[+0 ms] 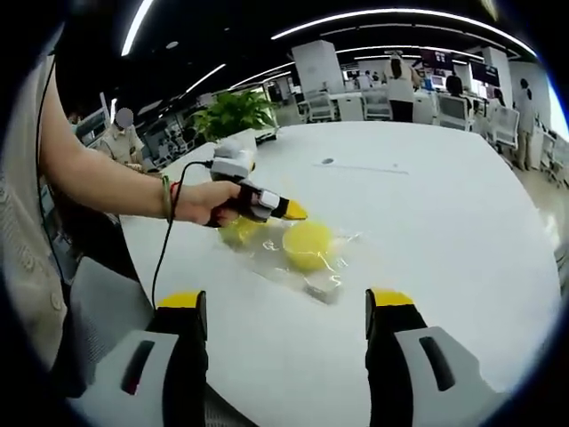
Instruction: Compare the silicone blocks by pressing each to a similar depth, holding the contact briefly, and releasing to observe deformation and rebound differences across the visible hardness samples.
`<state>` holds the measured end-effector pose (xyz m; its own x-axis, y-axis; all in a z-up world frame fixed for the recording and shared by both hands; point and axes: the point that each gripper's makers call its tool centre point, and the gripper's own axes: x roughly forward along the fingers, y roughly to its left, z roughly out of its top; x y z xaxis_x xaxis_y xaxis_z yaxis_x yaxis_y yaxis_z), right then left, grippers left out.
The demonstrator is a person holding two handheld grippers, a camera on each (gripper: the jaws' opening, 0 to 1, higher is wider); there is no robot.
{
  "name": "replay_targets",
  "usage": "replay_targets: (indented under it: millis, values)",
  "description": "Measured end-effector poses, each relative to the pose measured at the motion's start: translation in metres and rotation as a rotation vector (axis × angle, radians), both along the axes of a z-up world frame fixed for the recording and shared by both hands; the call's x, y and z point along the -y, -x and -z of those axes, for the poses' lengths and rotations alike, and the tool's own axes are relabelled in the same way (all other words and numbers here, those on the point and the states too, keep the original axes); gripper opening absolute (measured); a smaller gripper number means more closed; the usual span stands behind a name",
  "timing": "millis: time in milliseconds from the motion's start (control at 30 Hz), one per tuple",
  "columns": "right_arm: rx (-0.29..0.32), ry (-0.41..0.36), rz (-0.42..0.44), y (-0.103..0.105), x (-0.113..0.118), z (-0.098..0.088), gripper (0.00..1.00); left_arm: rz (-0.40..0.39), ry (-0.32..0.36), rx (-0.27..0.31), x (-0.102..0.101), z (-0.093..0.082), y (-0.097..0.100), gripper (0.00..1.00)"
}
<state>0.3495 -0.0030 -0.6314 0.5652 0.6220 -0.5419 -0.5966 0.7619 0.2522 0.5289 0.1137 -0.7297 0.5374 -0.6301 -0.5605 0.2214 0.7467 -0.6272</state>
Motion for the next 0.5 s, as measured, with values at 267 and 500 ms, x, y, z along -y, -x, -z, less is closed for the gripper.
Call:
replay_targets:
  millis: [267, 500]
  values:
    - [0.004, -0.001, 0.001, 0.0007, -0.0006, -0.0003, 0.68, -0.002, -0.020, 0.007, -0.0012, 0.0021, -0.0002, 0.00]
    - [0.004, -0.001, 0.003, 0.0012, -0.0012, 0.0000, 0.68, 0.011, -0.044, 0.029, -0.0011, -0.0002, 0.0000, 0.00]
